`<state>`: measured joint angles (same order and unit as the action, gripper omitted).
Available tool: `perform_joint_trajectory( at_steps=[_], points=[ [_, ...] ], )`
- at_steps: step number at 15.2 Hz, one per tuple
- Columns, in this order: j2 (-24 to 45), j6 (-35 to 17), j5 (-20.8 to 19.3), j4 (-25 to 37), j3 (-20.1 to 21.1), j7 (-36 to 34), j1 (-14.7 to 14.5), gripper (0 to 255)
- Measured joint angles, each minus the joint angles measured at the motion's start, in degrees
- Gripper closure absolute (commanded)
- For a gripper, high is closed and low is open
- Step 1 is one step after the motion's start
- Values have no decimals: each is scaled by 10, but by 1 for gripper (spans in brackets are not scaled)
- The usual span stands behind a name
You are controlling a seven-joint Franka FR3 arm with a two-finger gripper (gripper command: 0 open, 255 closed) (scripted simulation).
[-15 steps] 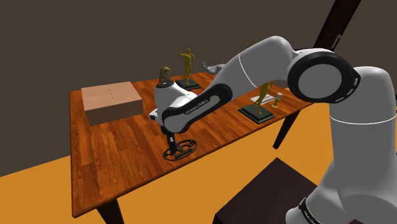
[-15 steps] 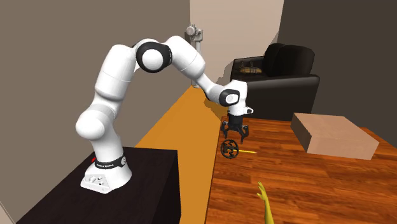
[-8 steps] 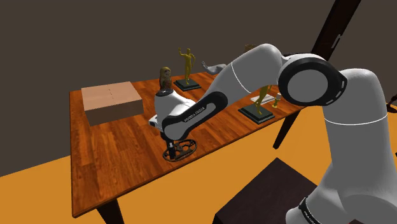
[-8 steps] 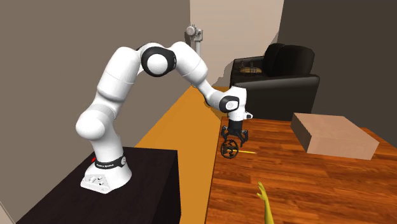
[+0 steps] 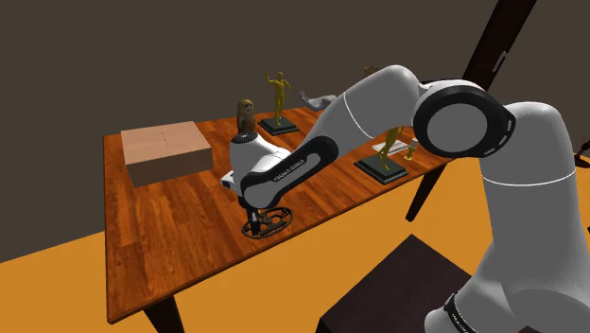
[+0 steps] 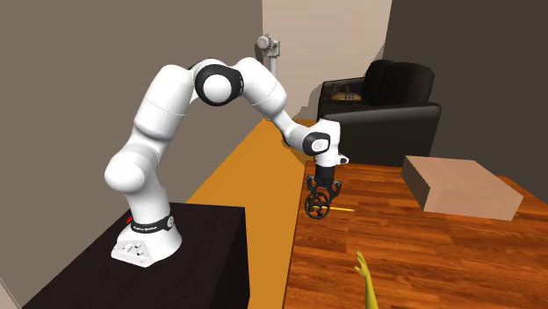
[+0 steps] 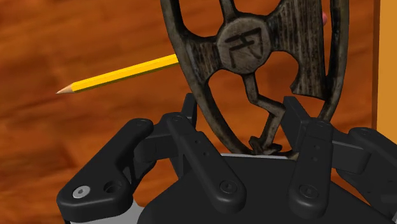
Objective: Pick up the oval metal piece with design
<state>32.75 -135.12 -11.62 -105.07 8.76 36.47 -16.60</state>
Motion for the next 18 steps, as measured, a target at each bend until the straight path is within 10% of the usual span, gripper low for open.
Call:
perform_joint_trajectory(
  at_steps=[18],
  points=[
    [-71, 82, 20, 10, 11, 17, 9, 255]
  ],
)
